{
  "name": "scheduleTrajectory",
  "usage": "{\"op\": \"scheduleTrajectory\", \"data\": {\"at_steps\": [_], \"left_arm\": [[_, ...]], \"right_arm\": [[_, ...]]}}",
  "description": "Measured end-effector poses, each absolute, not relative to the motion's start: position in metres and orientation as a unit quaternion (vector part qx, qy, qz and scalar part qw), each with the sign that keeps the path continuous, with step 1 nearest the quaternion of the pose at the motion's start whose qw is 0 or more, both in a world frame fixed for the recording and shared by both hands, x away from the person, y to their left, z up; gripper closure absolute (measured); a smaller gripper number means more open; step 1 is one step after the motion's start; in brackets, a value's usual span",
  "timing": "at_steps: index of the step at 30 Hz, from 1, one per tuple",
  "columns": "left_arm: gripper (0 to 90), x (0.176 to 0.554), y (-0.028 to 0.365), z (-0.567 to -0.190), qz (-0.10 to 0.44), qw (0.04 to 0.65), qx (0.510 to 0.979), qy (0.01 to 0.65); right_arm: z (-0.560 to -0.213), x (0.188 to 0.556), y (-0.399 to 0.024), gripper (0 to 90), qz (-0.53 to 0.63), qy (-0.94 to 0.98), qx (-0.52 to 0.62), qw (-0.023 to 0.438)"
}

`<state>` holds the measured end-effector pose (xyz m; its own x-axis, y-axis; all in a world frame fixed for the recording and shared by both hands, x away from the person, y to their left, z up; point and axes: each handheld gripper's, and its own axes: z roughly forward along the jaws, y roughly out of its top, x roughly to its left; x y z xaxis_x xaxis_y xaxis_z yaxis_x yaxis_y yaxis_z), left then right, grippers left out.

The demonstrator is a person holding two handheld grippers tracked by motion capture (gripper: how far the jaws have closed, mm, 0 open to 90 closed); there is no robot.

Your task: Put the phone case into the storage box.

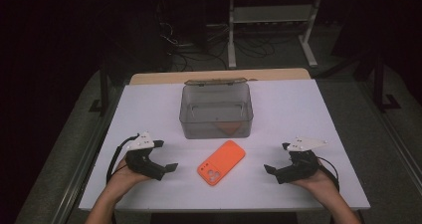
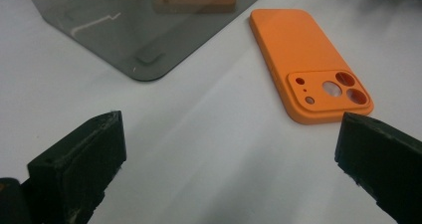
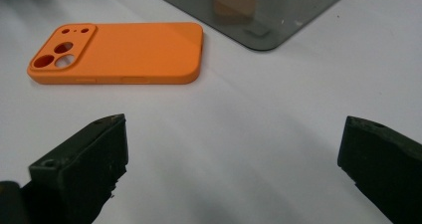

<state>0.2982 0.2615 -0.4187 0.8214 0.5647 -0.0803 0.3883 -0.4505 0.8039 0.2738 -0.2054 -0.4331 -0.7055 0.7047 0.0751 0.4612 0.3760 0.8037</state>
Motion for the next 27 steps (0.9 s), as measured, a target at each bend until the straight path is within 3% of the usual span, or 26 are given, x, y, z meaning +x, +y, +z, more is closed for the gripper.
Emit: {"op": "scheduleTrajectory", "data": {"at_steps": [27], "left_arm": [[0.0,0.2983,0.2572,-0.4128,0.108,0.443,0.842,0.288]], "right_arm": [[-0.4305,0.2749,-0.2034,0.0,0.443,0.812,0.355,0.134]]}}
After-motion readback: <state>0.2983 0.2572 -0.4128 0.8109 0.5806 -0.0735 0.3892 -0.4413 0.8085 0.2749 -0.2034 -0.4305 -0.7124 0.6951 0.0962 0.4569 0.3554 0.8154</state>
